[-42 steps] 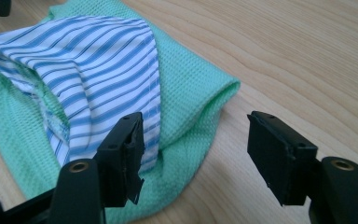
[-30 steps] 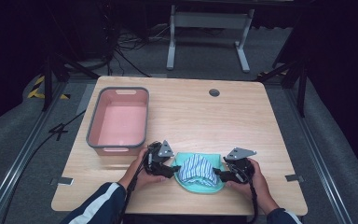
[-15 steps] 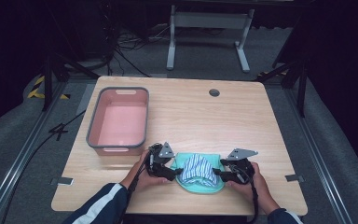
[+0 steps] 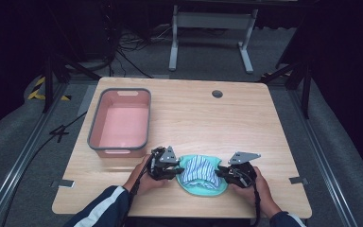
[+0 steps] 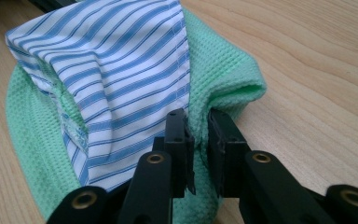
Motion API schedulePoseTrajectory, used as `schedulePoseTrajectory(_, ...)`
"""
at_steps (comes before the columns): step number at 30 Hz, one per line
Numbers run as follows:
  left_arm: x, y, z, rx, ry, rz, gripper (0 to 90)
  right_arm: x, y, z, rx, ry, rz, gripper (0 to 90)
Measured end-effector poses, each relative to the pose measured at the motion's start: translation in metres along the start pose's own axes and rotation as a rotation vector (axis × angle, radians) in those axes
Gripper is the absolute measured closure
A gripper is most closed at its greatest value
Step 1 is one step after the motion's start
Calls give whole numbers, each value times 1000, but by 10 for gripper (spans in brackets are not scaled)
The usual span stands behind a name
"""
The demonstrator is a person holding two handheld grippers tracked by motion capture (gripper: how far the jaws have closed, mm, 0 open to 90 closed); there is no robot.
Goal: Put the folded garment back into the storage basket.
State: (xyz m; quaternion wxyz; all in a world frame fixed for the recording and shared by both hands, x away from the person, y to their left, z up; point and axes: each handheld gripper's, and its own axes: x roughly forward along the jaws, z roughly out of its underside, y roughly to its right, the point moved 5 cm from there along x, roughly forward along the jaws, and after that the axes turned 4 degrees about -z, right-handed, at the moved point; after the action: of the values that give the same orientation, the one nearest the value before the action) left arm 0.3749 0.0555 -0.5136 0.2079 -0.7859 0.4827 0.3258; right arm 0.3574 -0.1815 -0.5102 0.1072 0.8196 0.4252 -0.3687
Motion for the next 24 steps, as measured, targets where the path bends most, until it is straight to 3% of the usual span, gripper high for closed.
schedulePoseTrajectory(6,0,1,0,9,-4,4,804,-1,-1,0,-18,2,22,822)
schedulePoseTrajectory(24,-12,0,-11,36,-27,3,827,-13,0,-8,-2,50,19,828)
